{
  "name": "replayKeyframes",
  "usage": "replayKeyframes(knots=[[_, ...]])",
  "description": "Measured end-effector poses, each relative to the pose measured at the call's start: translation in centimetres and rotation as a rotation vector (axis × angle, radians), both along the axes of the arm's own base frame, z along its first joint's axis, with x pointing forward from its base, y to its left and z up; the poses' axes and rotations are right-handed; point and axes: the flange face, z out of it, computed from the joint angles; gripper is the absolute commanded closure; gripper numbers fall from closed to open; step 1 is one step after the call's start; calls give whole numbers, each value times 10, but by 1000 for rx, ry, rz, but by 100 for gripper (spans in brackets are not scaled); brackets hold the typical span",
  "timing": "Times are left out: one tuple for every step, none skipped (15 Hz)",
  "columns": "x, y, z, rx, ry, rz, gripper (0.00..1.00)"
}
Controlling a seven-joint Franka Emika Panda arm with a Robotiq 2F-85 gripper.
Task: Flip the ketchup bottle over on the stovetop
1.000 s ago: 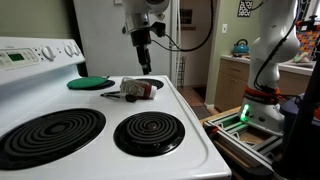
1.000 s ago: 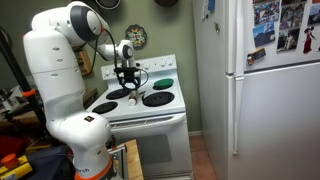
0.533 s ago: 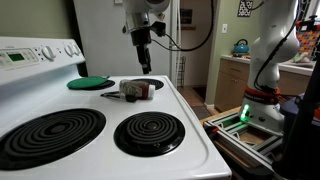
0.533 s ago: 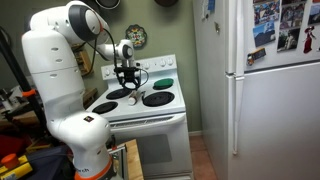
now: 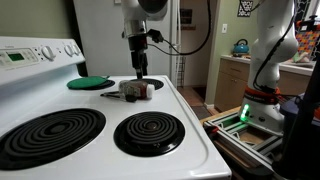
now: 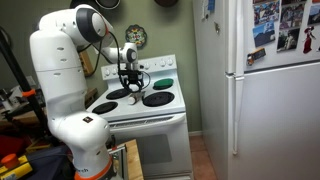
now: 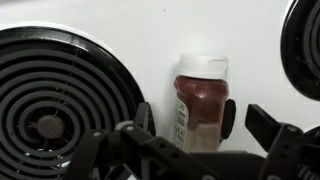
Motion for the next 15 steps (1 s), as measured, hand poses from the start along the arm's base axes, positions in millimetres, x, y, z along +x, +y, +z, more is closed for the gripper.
replayKeyframes(knots=[[1, 2, -5, 5, 1, -12, 0], [1, 4, -9, 8, 2, -22, 0], [1, 6, -14, 9, 4, -32, 0], [0, 7, -17, 7, 8, -39, 0], [-1, 8, -20, 2, 12, -43, 0], [-1, 9, -23, -1, 16, -44, 0], [-2, 9, -24, -3, 19, -44, 0], [-3, 9, -26, -6, 21, -44, 0], [-3, 10, -28, -8, 24, -46, 0], [-3, 10, -30, -11, 27, -50, 0], [-3, 10, -32, -15, 29, -59, 0], [-3, 11, -33, -17, 30, -71, 11], [-2, 11, -35, -17, 31, -83, 26], [-2, 12, -37, -15, 31, -94, 34], [-1, 13, -40, -16, 31, -105, 42]])
